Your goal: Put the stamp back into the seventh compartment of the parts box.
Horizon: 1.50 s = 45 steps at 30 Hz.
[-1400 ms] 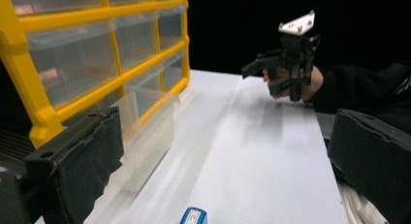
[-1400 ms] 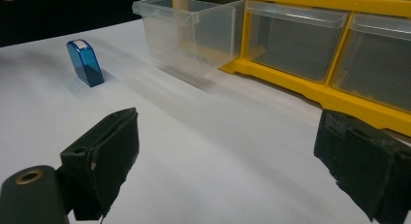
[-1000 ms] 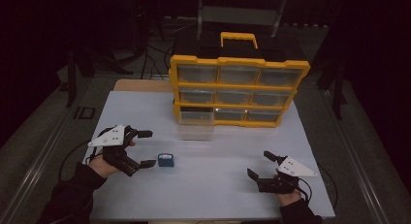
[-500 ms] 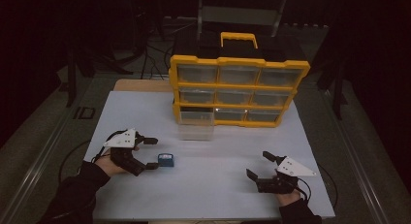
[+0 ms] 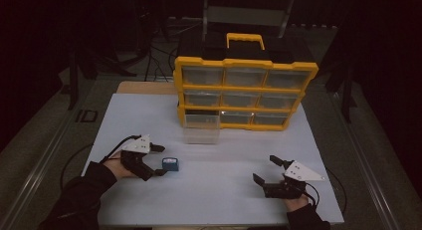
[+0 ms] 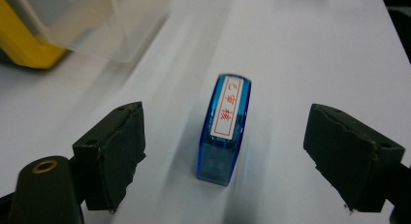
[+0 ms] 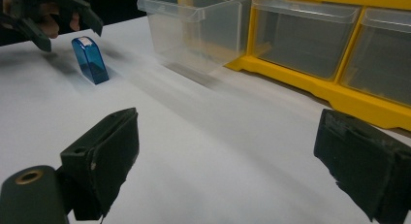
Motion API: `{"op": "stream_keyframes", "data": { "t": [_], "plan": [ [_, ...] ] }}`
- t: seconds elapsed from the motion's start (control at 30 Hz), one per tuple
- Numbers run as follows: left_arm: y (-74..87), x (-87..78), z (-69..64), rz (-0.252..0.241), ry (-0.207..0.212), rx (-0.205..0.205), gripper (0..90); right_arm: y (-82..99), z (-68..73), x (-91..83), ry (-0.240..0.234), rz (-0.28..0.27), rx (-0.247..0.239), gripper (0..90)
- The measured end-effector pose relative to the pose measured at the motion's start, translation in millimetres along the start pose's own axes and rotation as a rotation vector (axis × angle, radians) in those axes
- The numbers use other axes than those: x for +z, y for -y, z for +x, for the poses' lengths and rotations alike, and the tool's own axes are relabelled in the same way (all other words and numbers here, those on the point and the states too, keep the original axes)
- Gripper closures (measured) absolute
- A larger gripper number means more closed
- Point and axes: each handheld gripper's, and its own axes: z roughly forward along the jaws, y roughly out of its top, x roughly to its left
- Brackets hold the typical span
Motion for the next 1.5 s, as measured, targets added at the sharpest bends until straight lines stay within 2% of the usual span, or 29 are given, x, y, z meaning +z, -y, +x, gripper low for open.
{"op": "stream_keyframes", "data": {
  "t": [0.1, 0.13, 0.2, 0.27, 0.3, 0.6, 0.73, 0.8, 0.83, 0.97, 1.2, 1.37, 1.5],
  "plan": [
    [-0.4, 3.0, 2.2, 0.021, -0.004, 0.002, 19.4, 0.0, 0.0, 0.1, -0.001, 0.001, 0.000, 8.8],
    [-0.1, 4.4, 3.9, 0.031, 0.006, -0.016, 19.9, 0.0, 0.1, 0.1, 0.000, 0.002, -0.002, 8.8],
    [0.3, 5.5, 4.5, 0.037, 0.012, -0.023, 22.9, 0.1, 0.2, 0.1, -0.002, 0.001, 0.000, 8.8],
    [1.7, 8.9, 5.0, 0.065, 0.026, -0.016, 23.3, 0.1, 0.1, 0.2, -0.003, 0.002, 0.000, 8.8],
    [1.4, 9.8, 4.8, 0.078, 0.021, -0.011, 26.3, 0.2, 0.0, 0.3, -0.004, 0.001, -0.003, 8.8],
    [0.4, 15.6, 8.3, 0.124, 0.038, 0.008, 34.1, 0.3, 0.1, 0.9, -0.006, 0.004, -0.005, 8.9],
    [0.1, 18.6, 9.9, 0.125, 0.066, 0.009, 41.2, 0.4, 0.0, 1.0, -0.005, 0.004, -0.004, 8.8],
    [-0.4, 19.9, 10.0, 0.121, 0.077, -0.004, 43.4, 0.3, 0.1, 0.8, -0.006, 0.003, -0.003, 8.9],
    [-0.3, 20.4, 10.1, 0.117, 0.087, -0.003, 47.2, 0.3, 0.0, 0.7, -0.006, 0.003, -0.004, 8.8],
    [0.4, 24.0, 8.7, 0.128, 0.099, 0.029, 52.8, 0.2, -0.1, 0.3, -0.004, -0.001, 0.001, 8.8],
    [1.2, 27.8, 11.0, 0.135, 0.112, 0.034, 56.7, 0.2, -0.1, 0.6, -0.006, 0.000, -0.005, 8.9],
    [2.0, 29.6, 11.6, 0.139, 0.124, 0.020, 58.5, 0.3, -0.5, 0.2, -0.005, -0.001, 0.001, 8.8],
    [2.6, 29.9, 13.6, 0.133, 0.128, 0.027, 64.1, 0.2, -0.6, 0.0, -0.006, -0.002, 0.004, 8.8]
  ]
}}
